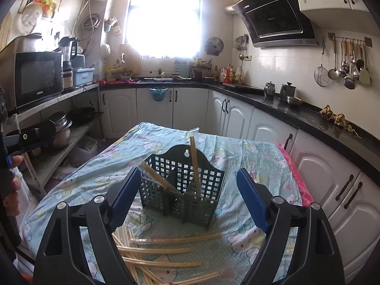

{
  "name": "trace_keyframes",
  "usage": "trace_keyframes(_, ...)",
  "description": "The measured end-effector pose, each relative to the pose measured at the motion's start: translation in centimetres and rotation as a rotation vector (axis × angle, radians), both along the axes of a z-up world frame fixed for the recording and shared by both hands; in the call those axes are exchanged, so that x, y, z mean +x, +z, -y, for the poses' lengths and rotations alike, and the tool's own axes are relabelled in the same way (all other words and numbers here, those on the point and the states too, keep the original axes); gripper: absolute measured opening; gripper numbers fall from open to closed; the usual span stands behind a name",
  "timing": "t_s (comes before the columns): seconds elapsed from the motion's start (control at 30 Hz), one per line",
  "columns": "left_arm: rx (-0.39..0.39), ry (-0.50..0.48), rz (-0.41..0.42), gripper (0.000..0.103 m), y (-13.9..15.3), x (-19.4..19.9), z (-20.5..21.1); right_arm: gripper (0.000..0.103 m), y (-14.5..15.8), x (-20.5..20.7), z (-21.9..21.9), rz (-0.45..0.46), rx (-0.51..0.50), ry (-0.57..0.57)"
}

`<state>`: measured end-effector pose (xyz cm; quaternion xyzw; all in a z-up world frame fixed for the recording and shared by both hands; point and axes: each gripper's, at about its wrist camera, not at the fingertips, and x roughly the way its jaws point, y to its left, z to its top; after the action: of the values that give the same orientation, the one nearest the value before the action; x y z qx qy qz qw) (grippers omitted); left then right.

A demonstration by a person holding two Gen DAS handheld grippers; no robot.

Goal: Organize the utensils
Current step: 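Lower the chopstick into the caddy and open the right tool, then move the right tool back to the pile and close on another chopstick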

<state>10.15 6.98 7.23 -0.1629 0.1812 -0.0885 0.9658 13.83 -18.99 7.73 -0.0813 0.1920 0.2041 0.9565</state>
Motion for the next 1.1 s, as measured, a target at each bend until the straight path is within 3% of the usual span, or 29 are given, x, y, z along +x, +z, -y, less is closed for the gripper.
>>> trace_keyframes(0.33,-0.002,0.035,-0.056,0.092,-2.4,-1.4,-1.6,0.083,-1.9,-1.5,0.0,-0.029,-0.034,0.012)
trace_keyframes(1.1,0.006,0.010,-0.182,0.092,-7.3,-3.8,-1.3,0.084,-6.7,-3.3,1.1,-0.129,-0.093,-0.005)
